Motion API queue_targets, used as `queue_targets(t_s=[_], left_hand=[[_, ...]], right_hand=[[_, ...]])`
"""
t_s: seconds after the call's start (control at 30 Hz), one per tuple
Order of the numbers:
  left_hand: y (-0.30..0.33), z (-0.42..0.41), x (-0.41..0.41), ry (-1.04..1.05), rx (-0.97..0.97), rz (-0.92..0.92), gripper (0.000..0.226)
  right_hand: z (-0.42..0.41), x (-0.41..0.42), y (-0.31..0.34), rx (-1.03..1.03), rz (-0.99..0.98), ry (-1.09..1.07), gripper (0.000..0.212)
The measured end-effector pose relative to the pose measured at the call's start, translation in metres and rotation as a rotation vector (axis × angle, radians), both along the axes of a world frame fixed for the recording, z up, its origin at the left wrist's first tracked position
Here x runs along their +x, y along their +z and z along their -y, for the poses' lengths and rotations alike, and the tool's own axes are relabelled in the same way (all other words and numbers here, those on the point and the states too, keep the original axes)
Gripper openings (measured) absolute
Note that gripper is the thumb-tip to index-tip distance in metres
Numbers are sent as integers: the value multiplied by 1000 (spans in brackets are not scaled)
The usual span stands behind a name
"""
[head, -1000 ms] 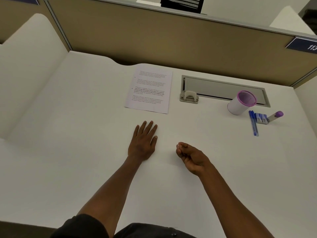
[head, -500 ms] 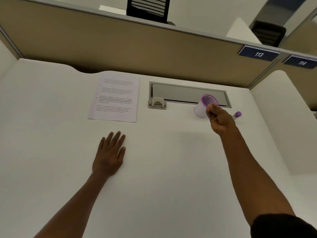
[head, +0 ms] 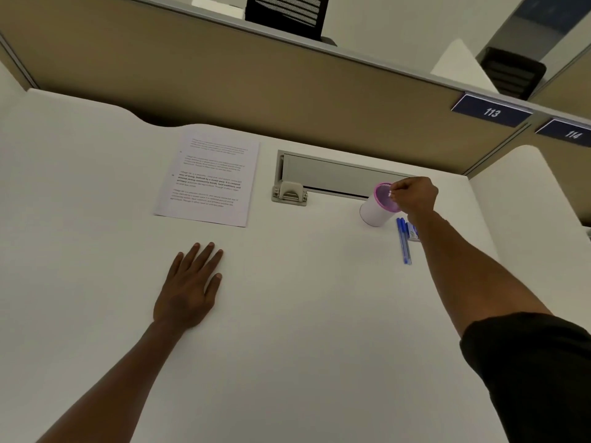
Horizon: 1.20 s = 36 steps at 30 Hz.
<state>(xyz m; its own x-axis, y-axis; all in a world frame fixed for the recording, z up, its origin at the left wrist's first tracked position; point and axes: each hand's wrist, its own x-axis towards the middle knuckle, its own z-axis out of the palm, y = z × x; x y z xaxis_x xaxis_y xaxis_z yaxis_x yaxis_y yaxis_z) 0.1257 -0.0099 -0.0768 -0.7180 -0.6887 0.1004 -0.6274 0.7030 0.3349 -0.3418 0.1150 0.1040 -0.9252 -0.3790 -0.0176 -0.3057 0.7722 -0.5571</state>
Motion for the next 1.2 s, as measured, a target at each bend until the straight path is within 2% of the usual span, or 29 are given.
queue_targets(t_s=[0.17,0.53,0.93,1.1,1.2], left_hand=[[-2,2,0,1,-3,14,56],[-2,1,0,-5,-14,4,56],[-3,1,-1,-7,-17,-29,56],[-5,1,0,3,-34,-38,55],[-2,0,-1,2,-24,-17,55]], right_hand=[[1,-4,-4,90,-126,50,20],[0,-8,-10,114,-150,83,23],[-6,-19,-5,-23,121,-25,30],[-7,-14,-3,-88,98,-32,18],[-3,4,0,-19,-65,51,17]])
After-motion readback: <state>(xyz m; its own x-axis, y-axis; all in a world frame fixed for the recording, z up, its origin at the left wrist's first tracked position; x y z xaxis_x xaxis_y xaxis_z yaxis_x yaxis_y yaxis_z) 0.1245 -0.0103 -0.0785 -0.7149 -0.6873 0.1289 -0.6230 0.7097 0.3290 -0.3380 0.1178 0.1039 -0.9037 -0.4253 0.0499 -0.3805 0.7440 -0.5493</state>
